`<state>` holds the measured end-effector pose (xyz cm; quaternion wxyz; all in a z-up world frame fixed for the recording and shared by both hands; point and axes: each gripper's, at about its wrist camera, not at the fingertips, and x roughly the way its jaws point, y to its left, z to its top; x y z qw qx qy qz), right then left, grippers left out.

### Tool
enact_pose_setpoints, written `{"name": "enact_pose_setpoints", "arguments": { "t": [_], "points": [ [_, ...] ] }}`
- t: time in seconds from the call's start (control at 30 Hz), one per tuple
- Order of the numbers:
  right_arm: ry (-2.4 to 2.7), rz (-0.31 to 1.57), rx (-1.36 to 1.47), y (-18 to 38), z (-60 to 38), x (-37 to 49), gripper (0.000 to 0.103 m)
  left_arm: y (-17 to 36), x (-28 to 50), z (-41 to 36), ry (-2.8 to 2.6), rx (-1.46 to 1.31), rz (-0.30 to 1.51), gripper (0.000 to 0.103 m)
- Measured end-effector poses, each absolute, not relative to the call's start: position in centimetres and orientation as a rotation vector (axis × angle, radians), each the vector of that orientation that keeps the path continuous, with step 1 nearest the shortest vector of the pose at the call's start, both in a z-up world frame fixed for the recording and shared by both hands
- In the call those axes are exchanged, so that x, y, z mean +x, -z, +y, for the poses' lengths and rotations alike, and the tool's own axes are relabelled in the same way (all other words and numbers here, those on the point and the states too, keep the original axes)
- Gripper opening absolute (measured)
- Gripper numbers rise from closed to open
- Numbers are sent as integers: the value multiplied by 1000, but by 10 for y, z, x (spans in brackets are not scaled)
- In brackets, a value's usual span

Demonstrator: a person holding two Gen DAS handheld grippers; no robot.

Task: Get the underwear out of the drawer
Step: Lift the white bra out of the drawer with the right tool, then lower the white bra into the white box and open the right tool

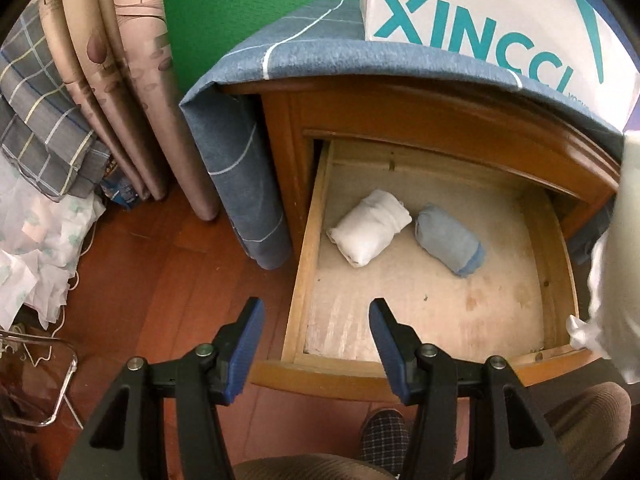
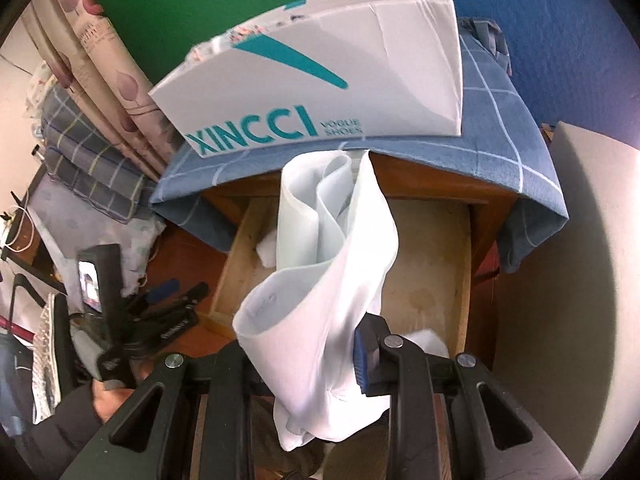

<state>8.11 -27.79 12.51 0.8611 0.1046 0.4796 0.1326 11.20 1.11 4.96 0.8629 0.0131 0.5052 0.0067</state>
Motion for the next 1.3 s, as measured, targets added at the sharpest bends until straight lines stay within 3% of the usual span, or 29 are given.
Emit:
{"name": "enact_pose_setpoints", "arguments": {
  "t": [0.47, 1.03, 1.2, 1.3],
  "points": [
    [-338, 869, 204, -208, -263, 73, 25, -50, 109, 8, -3, 38, 1047, 56],
    [-295, 547, 125, -386, -262, 145, 25, -49, 109, 13, -8, -1, 1054, 56],
    [-250, 541, 90, -398, -255, 185, 25, -49, 110, 18, -10, -25, 1053, 56],
    [-216, 604, 72, -378, -252, 221, 25, -48, 110, 19, -12, -25, 1057, 56]
  ]
}}
